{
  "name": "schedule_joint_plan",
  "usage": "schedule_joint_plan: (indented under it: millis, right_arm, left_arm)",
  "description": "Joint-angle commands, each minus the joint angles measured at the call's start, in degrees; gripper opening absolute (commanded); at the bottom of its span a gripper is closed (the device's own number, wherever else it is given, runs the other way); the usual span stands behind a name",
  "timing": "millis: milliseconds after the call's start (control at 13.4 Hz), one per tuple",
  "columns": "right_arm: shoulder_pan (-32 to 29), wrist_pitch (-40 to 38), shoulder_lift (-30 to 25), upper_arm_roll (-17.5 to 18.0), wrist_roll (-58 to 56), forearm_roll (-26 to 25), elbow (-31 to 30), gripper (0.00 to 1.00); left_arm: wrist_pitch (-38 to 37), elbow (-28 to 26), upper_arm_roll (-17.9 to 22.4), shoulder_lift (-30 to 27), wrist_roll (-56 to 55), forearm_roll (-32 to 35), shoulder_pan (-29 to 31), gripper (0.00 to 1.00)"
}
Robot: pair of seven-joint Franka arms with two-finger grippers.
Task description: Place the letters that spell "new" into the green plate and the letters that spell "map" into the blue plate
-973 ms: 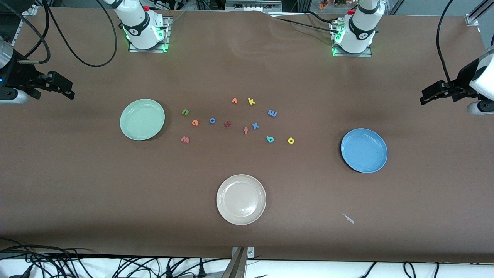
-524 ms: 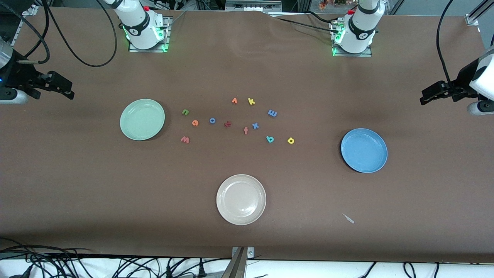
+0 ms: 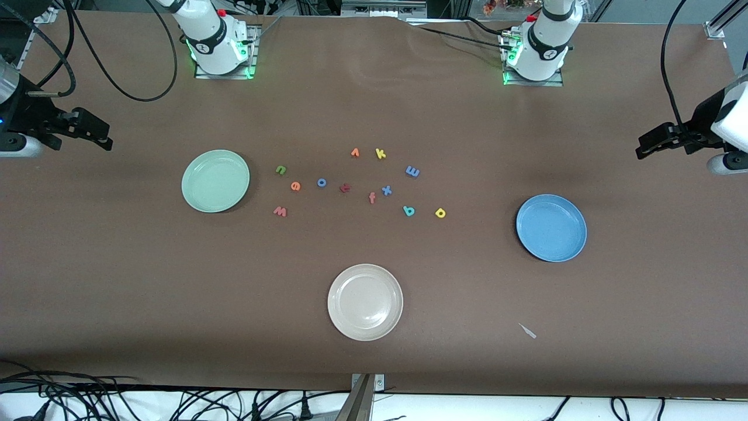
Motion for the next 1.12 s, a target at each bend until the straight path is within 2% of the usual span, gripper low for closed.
schedule_joint_plan:
  millis: [0, 1048]
  right_arm:
    - [-0.70, -0.38, -0.48, 0.59, 0.52, 0.80, -0.14, 1.00]
    - [-0.70, -0.47, -0.48, 0.59, 0.52, 1.67, -0.14, 1.00]
  left_arm:
    - [0.71, -0.82, -0.09, -0.65, 1.20, -1.37, 0.15, 1.00]
    - [0.71, -0.82, -0.09, -0.65, 1.20, -1.37, 0.15, 1.00]
